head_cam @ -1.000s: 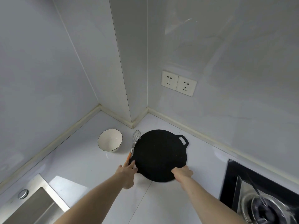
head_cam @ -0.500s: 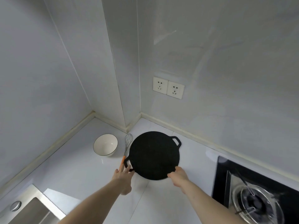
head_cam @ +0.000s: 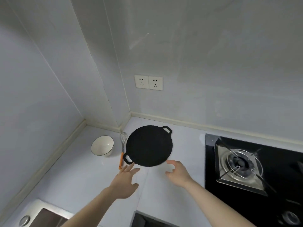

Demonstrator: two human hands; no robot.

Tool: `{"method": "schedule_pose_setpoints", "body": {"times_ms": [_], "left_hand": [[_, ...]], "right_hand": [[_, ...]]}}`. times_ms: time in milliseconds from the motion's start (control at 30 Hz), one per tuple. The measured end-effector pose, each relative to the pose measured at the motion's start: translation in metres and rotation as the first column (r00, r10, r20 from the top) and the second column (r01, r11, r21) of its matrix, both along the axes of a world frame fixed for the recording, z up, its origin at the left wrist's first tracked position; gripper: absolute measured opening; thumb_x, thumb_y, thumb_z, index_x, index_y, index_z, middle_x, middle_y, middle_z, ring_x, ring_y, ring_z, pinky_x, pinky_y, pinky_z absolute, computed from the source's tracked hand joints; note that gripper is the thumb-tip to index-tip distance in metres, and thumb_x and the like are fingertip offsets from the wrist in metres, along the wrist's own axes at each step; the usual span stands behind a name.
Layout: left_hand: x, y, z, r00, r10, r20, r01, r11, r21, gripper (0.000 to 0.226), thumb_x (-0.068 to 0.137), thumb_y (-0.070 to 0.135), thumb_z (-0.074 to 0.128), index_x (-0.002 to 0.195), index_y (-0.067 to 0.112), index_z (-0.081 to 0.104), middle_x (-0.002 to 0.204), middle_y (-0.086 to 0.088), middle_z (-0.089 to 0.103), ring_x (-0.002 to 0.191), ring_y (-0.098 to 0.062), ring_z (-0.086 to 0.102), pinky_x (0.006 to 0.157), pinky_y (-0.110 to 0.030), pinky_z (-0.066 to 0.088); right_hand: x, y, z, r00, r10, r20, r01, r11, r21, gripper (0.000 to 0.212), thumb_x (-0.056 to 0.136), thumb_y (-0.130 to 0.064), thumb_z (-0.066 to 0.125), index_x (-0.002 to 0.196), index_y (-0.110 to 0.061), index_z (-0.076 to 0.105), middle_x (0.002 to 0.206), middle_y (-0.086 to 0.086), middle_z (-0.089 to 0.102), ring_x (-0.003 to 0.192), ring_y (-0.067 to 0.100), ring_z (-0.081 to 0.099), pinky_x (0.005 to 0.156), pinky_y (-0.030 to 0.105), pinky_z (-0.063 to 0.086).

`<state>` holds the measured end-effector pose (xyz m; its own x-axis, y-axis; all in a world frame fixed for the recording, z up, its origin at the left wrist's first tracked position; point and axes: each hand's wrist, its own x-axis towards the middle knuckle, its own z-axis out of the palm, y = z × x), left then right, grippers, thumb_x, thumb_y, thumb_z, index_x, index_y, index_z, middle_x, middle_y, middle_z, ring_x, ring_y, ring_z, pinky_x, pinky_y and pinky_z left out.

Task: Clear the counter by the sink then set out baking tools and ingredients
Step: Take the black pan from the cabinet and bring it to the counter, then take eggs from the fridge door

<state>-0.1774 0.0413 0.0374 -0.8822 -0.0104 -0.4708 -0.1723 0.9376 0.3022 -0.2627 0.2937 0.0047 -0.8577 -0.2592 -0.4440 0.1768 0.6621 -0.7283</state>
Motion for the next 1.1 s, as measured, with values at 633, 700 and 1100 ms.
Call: {"method": "schedule_pose_setpoints", "body": {"times_ms": [633,700,1100], "left_hand": [[0.103,0.097,0.060,0.946,-0.205,-0.250,0.279,0.909,0.309,0.054,0.094,0.038,0.063,0.145,0.043,0.044,0.161,0.023,0.023,0.148,-0.007,0.022,0.117,-0.024,0.025],[0.102,0.116,0.069,0.930,-0.243,-0.277,0.325,0.896,0.303,0.053,0.095,0.039,0.062,0.144,0.044,0.044,0.161,0.025,0.023,0.148,-0.005,0.022,0.117,-0.024,0.024],[0.100,0.349,0.107,0.795,-0.439,-0.419,0.579,0.756,0.306,0.051,0.095,0.040,0.064,0.142,0.044,0.047,0.157,0.022,0.031,0.146,-0.007,0.029,0.119,-0.023,0.022]], "right_hand": [[0.200,0.095,0.086,0.947,-0.290,-0.137,0.275,0.954,-0.118,0.053,0.093,-0.030,0.068,0.142,-0.038,0.049,0.140,-0.019,0.042,0.125,0.003,0.051,0.089,0.022,0.053],[0.212,0.113,0.098,0.937,-0.314,-0.155,0.297,0.947,-0.125,0.055,0.094,-0.030,0.067,0.144,-0.038,0.048,0.143,-0.020,0.041,0.127,0.004,0.050,0.100,0.028,0.052],[0.312,0.341,0.152,0.762,-0.578,-0.293,0.533,0.816,-0.224,0.051,0.095,-0.027,0.067,0.138,-0.048,0.049,0.141,-0.028,0.043,0.126,-0.005,0.049,0.100,0.021,0.048]]}}
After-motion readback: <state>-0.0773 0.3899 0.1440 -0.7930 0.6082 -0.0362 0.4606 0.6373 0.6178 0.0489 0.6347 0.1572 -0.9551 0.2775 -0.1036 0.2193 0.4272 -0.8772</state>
